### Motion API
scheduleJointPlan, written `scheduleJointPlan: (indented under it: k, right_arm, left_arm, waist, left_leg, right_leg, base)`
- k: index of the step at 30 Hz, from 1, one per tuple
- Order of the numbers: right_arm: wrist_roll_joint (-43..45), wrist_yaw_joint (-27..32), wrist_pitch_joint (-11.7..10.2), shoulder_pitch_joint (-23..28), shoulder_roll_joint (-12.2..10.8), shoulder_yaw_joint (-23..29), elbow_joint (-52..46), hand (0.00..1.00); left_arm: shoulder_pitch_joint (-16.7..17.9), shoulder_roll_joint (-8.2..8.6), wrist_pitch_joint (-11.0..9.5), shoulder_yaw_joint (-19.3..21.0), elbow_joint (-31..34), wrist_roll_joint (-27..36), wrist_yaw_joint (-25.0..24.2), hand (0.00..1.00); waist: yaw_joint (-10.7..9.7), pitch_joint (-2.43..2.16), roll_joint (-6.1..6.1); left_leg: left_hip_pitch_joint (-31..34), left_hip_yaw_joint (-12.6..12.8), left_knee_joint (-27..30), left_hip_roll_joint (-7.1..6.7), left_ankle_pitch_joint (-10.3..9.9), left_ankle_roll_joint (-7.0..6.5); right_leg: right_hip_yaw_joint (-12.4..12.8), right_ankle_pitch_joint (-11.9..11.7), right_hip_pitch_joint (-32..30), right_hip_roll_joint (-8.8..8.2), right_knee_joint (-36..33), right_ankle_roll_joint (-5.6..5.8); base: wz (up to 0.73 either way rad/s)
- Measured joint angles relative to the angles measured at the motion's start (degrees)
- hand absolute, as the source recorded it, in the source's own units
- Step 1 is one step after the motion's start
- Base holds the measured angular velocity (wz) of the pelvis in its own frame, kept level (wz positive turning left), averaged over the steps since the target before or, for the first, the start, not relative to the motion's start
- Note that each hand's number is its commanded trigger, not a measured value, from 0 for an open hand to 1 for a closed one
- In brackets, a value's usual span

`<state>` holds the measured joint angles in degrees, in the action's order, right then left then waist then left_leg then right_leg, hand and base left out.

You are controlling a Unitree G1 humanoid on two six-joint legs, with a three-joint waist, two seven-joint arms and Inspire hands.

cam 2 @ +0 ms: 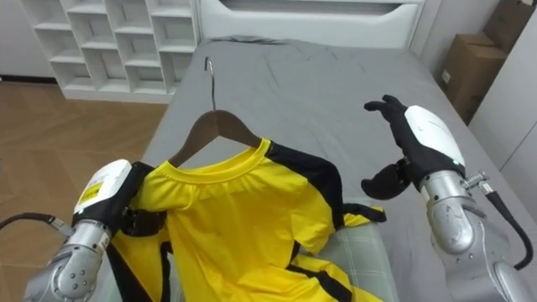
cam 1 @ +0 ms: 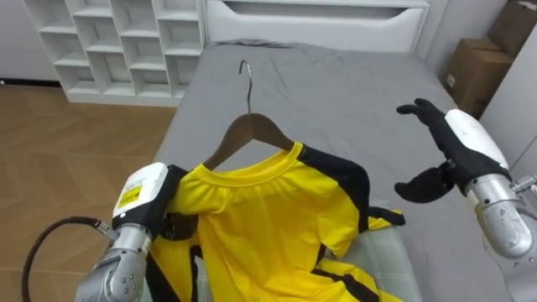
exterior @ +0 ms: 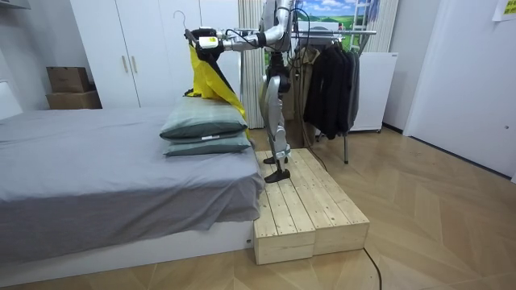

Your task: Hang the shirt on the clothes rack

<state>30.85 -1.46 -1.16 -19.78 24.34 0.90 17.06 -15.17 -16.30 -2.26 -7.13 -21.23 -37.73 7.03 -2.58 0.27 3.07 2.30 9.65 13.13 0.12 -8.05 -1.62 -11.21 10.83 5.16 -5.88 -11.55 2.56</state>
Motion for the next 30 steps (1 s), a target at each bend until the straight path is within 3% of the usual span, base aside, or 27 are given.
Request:
scheduleJointPlan:
  k: [4,12,17,30]
  right_arm:
    - [-0.1,0.0,-0.1,-0.5,0.0,-0.9,0.0,0.00]
    - [-4.0,-0.7,-0.1,-1.3,-0.2,-3.7,0.0,0.00]
    - [-6.5,-3.8,-0.1,-1.3,-2.9,-4.9,0.0,0.00]
    - [-8.8,-4.9,-0.1,-1.3,-3.8,-4.9,0.4,0.00]
  left_arm:
    - [0.0,0.27,-0.2,-0.8,3.9,0.2,0.0,1.00]
    - [-0.4,1.49,-0.2,-1.5,4.5,0.1,0.0,1.00]
    - [-0.4,2.36,-0.2,-2.5,5.9,0.1,0.0,1.00]
    - [-0.3,2.00,-0.2,-2.9,6.8,-0.1,-0.6,1.00]
  waist:
    - [0.0,0.01,-0.01]
    - [0.1,0.11,-0.08]
    - [0.0,0.18,-0.01]
    - [0.5,0.23,-0.07]
  left_leg:
    - [-0.8,-0.4,-0.4,-0.15,0.0,0.00]
    - [-0.9,-0.4,-0.3,-0.16,0.0,0.00]
    - [-0.9,-0.6,-0.4,-0.21,0.0,0.00]
    - [-0.9,-1.4,-0.5,-0.43,0.0,0.00]
  right_leg:
    - [-0.1,0.0,1.0,0.00,0.7,0.00]
    - [-0.6,0.0,1.5,-0.01,1.0,0.00]
    - [-1.0,0.0,1.5,-0.04,1.0,0.01]
    - [-1.6,0.0,1.8,-0.13,1.1,0.01]
  base:
    - [0.02]
    - [0.01]
    - [0.02]
    - [0.02]
